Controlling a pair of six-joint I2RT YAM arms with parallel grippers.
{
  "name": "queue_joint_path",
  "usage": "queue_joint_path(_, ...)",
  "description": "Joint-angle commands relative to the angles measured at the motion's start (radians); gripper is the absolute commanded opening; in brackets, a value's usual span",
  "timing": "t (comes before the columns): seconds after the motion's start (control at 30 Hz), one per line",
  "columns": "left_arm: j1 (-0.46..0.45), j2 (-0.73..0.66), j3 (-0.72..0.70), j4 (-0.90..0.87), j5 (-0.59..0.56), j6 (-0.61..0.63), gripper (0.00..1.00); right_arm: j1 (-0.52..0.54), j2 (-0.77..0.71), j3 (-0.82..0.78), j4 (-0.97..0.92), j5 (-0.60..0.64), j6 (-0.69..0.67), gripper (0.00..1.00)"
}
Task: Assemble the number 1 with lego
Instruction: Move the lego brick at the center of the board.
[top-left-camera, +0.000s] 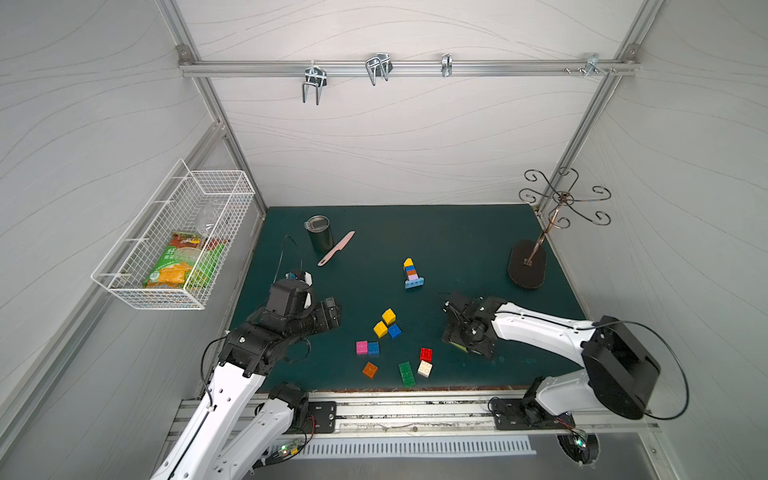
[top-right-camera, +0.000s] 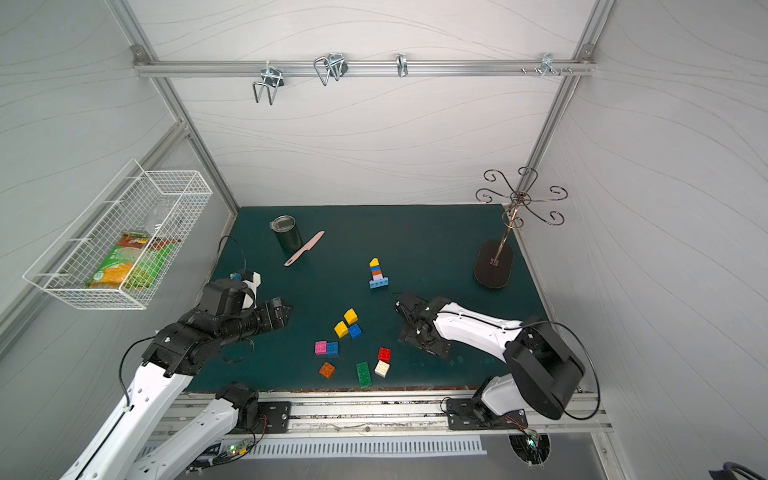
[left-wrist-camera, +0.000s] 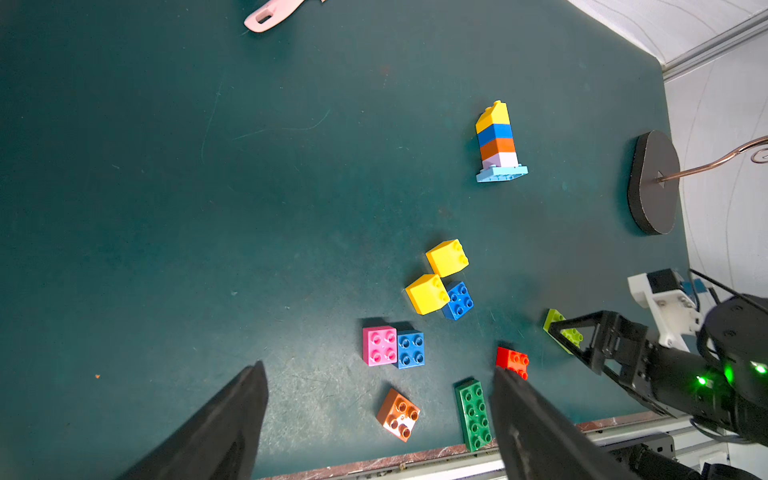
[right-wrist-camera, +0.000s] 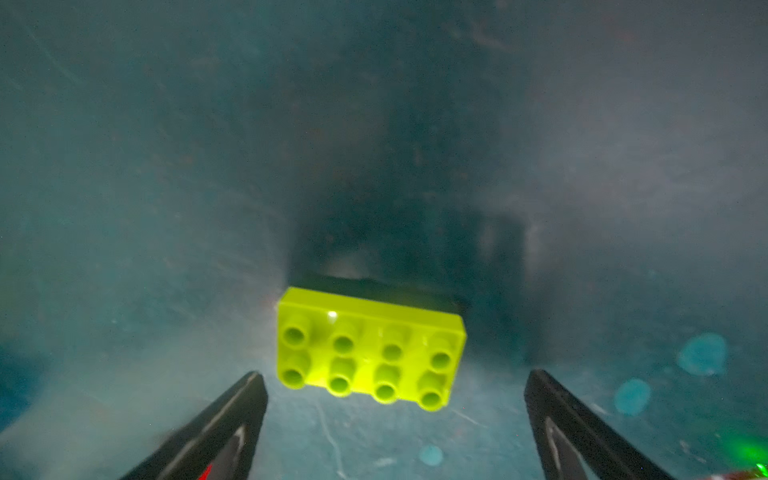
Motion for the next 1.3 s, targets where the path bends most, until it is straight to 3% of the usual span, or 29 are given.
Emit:
queue_joint_path(0.0,-0.003,-0.012,0.012,0.023,0.009,0.003,0.89,0.009,0.05,0.034,0.02,0.014,-0.011,0.95)
queue_joint_path(0.53,-0.003,-0.017,0.012,0.023,0.008,0.003,0.89,0.039,0.264,0.18,0.04,-0.026,-0.083,0.55)
queue_joint_path(0.77,-0.002,-0.014,0.012,0.022,0.003,0.002,0.89,0.067,0.434,0.389,0.003,-0.05,-0.197,0.5)
queue_joint_path(1.0,-0.002,-0.004,0.013,0.02,0.001,0.002,0.89,0.087,0.574,0.568,-0.072,-0.033,-0.304,0.52)
queue_joint_path(1.27,-0.002,0.008,0.013,0.019,-0.001,0.002,0.89,0.085,0.593,0.602,-0.103,-0.019,-0.364,0.57)
